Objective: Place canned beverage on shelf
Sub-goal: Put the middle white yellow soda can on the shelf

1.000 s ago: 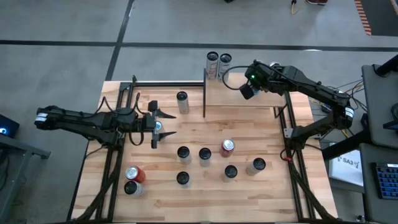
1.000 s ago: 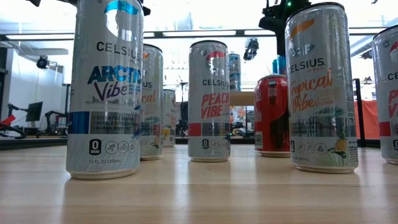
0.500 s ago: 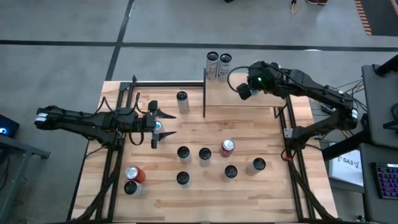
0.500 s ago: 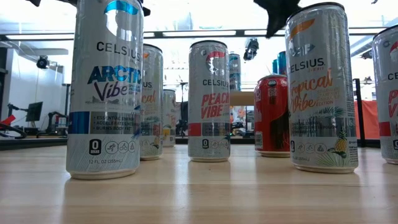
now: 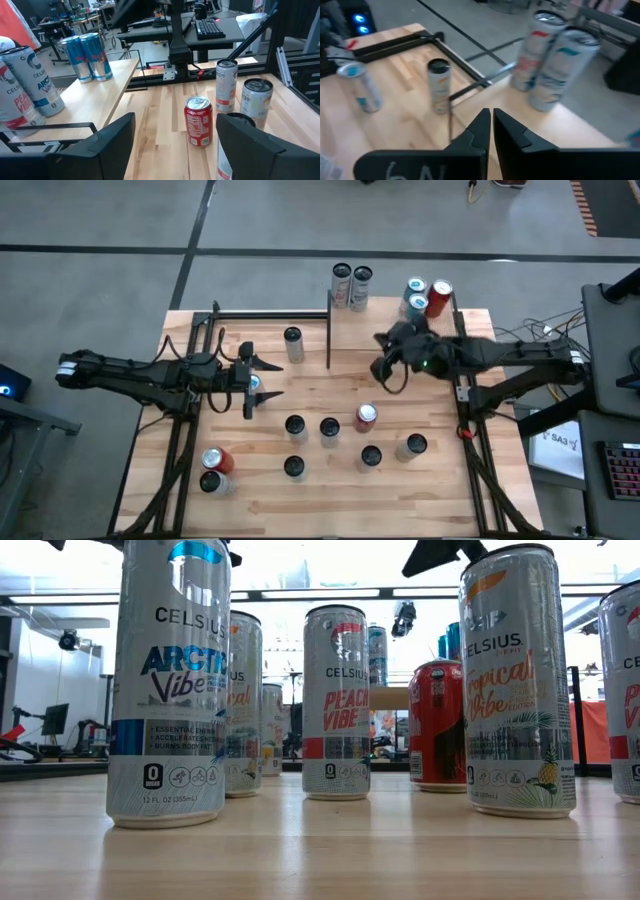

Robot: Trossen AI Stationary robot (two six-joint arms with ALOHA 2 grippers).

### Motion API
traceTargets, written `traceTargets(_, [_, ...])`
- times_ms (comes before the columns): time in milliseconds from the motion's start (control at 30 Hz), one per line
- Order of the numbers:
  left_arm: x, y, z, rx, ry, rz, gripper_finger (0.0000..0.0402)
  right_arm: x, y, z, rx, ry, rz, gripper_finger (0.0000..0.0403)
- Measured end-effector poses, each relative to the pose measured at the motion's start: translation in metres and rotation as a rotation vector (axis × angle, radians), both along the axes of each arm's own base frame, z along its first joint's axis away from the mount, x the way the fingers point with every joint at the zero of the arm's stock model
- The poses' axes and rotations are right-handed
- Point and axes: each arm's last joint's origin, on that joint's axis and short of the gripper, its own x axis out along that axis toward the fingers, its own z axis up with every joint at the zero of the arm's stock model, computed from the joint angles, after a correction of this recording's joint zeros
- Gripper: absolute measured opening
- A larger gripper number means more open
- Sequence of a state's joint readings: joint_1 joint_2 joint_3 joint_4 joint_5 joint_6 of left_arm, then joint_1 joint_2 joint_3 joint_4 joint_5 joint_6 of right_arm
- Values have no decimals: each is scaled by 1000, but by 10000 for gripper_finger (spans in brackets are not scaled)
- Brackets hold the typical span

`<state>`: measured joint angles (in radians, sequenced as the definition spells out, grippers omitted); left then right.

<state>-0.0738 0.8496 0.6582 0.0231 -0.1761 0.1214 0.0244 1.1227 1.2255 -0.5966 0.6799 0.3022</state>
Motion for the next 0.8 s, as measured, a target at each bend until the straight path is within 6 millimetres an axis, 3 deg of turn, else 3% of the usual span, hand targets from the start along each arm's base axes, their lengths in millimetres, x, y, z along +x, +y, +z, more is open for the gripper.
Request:
traceTargets(233, [0,0,0,-37,-3,4,262,12,20,-49,-17,-25,94,12])
traceTargets(467, [0,0,0,-53,-4,7,262,16,25,-93,15,-64,232,12])
traceTargets(600, [2,0,-2,-52,4,6,262,17,26,-104,-7,-148,316,12])
traceTargets(800, [10,-1,-8,-53,37,8,262,18,28,-103,-76,-243,417,12])
